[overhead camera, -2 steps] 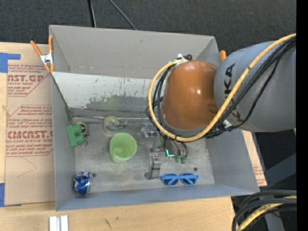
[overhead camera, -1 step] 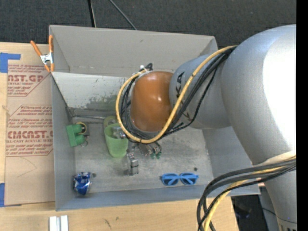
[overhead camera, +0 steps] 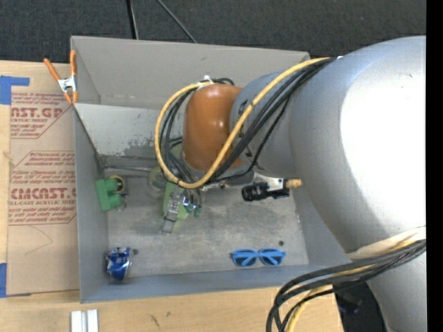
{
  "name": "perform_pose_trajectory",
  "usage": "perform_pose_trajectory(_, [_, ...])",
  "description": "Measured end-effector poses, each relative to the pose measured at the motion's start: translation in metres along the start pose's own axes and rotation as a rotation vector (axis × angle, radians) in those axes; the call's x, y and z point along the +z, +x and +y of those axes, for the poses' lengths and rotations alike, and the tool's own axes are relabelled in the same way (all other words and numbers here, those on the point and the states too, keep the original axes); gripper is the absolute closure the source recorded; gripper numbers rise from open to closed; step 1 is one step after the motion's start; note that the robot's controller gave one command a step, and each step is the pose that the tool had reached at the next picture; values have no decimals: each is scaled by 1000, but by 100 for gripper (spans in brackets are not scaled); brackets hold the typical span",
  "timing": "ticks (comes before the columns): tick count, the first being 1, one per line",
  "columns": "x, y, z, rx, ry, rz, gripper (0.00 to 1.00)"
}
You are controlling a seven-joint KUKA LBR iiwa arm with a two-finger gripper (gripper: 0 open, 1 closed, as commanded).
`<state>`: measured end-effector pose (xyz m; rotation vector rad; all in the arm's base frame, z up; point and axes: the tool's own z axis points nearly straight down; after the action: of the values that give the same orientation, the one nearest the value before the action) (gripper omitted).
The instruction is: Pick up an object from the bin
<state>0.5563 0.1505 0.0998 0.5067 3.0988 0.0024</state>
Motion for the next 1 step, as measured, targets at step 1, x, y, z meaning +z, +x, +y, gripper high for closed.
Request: perform_pose_trajectory(1, [0,-12,-35,33,3,1,0])
